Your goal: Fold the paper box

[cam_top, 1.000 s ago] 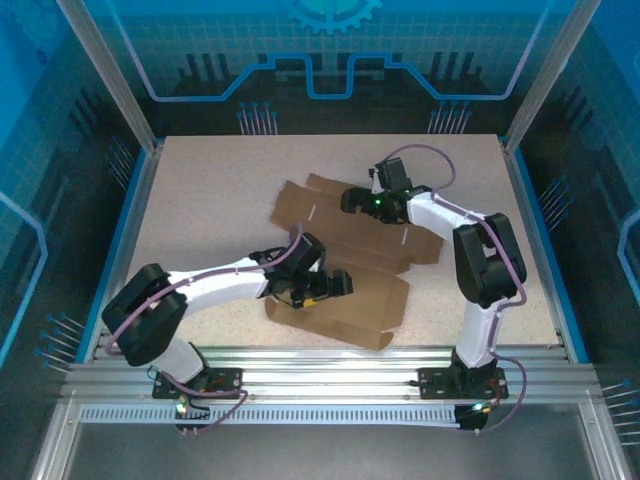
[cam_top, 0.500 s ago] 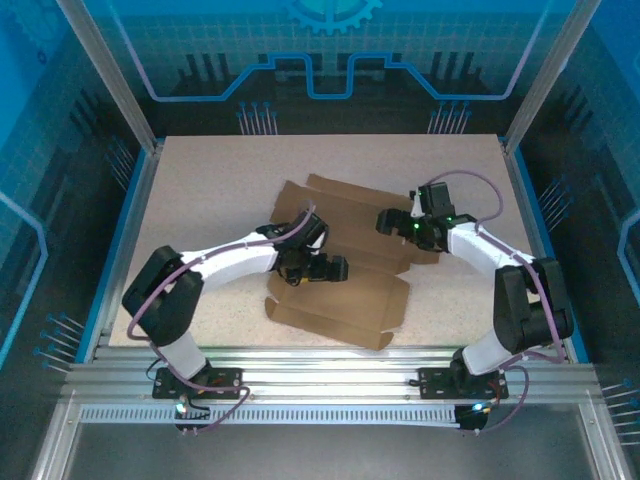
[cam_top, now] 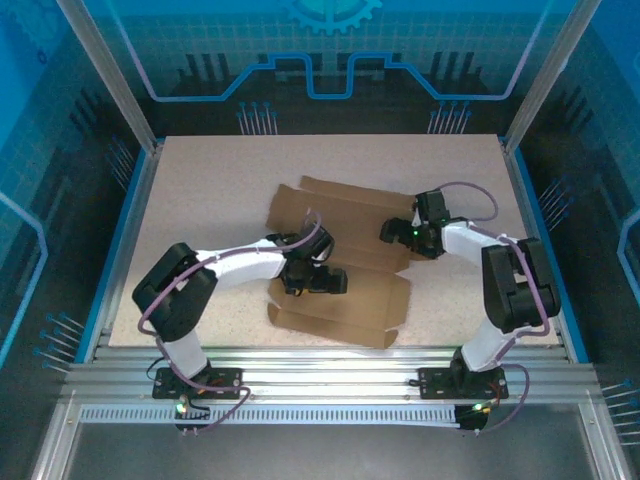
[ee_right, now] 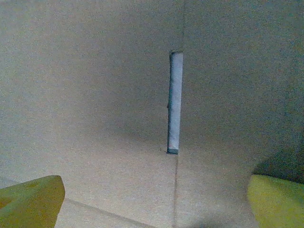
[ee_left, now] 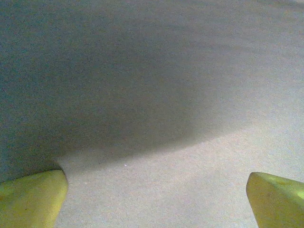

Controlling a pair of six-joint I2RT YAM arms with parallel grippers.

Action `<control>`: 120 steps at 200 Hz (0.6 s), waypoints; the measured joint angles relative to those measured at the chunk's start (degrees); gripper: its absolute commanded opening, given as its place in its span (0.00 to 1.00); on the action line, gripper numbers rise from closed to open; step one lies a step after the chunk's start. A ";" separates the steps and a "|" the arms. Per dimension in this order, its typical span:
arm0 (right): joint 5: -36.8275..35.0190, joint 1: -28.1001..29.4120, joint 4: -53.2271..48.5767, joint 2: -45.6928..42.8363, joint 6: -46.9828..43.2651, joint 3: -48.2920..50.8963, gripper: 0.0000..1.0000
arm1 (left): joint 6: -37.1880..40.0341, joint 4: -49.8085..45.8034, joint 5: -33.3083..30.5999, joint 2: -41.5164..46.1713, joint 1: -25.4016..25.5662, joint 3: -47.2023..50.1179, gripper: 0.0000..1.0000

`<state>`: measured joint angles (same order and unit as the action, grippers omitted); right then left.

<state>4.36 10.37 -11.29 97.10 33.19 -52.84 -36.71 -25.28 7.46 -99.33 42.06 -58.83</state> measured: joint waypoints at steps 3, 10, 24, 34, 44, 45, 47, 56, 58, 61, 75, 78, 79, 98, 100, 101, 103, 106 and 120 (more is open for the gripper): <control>-0.02 0.07 0.28 0.68 0.02 -0.57 1.00 | -0.63 0.52 0.09 0.37 0.07 0.46 0.99; 0.11 0.20 0.50 2.05 0.02 -1.75 1.00 | -1.75 1.36 0.33 0.94 0.20 1.38 0.99; 0.22 0.79 0.85 4.52 0.02 -4.68 1.00 | -3.96 3.04 0.48 1.70 0.87 2.73 0.99; 0.37 1.42 1.29 6.64 0.00 -7.37 1.00 | -5.46 3.89 0.46 2.29 1.53 3.28 0.99; 0.55 2.10 1.79 8.81 -0.02 -9.68 1.00 | -6.84 4.66 0.46 2.99 2.10 3.98 0.99; 0.55 2.10 1.79 8.81 -0.02 -9.68 1.00 | -6.97 4.68 0.46 3.10 2.12 4.07 1.00; 0.59 2.29 1.84 9.25 -0.02 -10.21 1.00 | -7.15 4.85 0.46 3.26 2.19 4.24 1.00; 0.57 2.95 1.81 10.38 -0.07 -12.07 1.00 | -7.96 4.79 0.22 4.20 2.36 4.72 0.99; 0.57 3.17 1.81 10.58 -0.13 -12.46 1.00 | -8.04 4.70 0.20 4.37 2.36 4.79 0.99; 0.55 3.41 1.77 10.84 -0.24 -13.00 1.00 | -8.11 4.59 0.20 4.63 2.36 4.90 0.99; 0.42 4.61 1.68 11.13 -0.74 -14.58 1.00 | -8.26 3.91 0.26 6.62 1.90 5.01 0.99; 0.35 4.87 1.70 10.99 -0.90 -14.80 1.00 | -8.22 3.78 0.26 7.19 1.68 4.98 0.99; 0.35 4.96 1.73 10.95 -0.96 -14.84 1.00 | -8.22 3.78 0.26 7.32 1.62 4.96 0.99; -0.35 6.54 1.51 8.44 -2.73 -14.60 1.00 | -7.48 2.49 0.22 10.23 0.02 4.52 0.99; -0.63 6.69 1.51 8.00 -3.02 -14.43 1.00 | -7.23 2.45 0.24 10.64 -0.26 4.48 0.99; -0.66 6.80 1.53 7.74 -3.10 -14.32 1.00 | -7.17 2.43 0.24 10.80 -0.35 4.46 0.99; -0.81 6.97 1.64 7.17 -3.39 -14.05 1.00 | -7.08 2.36 0.22 10.99 -0.44 4.44 0.99; -0.96 7.15 1.68 6.56 -3.67 -13.75 1.00 | -6.78 2.25 0.31 11.67 -0.98 4.35 0.99; -1.51 8.35 1.92 1.22 -5.42 -11.30 1.00 | -5.97 2.27 0.79 14.10 -3.04 4.28 0.99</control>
<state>2.85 18.72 -9.37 98.32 27.77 -64.14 -42.68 -23.00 8.25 -85.23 39.03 -54.54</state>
